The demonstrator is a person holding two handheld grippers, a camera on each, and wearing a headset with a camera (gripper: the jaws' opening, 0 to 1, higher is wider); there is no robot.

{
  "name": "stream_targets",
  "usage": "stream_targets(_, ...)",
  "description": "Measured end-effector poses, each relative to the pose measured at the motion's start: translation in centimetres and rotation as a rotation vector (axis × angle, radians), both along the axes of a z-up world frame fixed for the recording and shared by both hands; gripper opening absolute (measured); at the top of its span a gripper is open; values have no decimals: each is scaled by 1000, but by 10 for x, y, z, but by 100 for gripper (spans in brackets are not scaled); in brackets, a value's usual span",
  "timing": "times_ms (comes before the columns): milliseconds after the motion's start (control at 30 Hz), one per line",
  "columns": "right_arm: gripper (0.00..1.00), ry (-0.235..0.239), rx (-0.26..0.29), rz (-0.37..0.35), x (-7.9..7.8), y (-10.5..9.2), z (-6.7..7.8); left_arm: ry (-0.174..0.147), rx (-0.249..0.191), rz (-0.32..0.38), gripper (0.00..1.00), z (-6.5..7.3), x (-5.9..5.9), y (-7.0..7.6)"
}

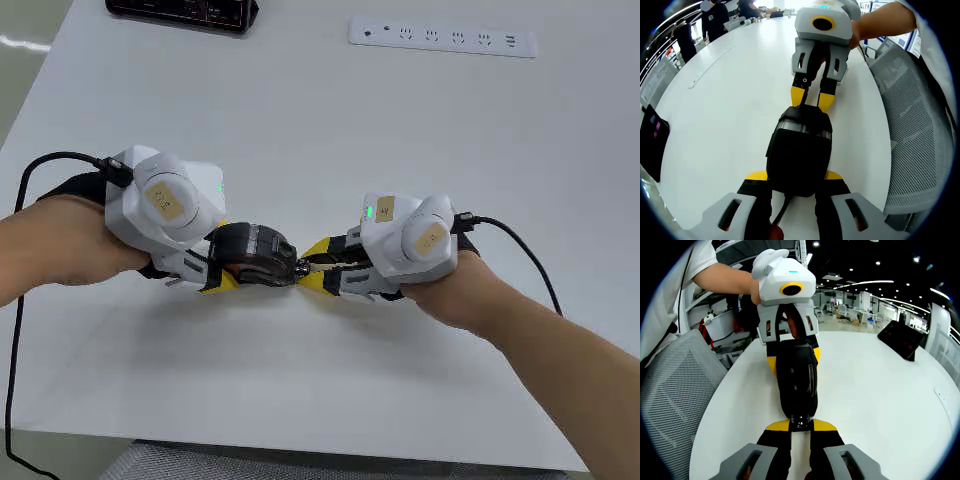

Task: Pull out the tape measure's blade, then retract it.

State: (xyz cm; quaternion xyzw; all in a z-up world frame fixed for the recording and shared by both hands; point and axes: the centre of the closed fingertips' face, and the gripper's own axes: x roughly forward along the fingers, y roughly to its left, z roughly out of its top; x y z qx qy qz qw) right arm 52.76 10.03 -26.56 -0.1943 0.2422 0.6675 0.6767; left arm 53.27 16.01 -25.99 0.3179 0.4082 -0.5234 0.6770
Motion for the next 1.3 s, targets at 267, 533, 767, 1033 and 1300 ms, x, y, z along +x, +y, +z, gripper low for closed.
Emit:
stream_targets(267,9,-2,3,-6,-1,-6,1,-5,14,-8,28,0,0,0)
stream_targets(533,9,-9,-7,-12,-2,-17,2,-9,17,-8,28,-1,0,0)
stream_targets(767,9,-13,-13,-18,-1,-27,4,-9,23,-9,28,-1,1,1)
stream_targets(1033,9,-15,-26,-24,0,-40,5,-5,28,-6,28,-1,1,2)
stream_targets(1300,9,-21,-39,-35,0,-54,6,0,32,-5,28,-2,0,3)
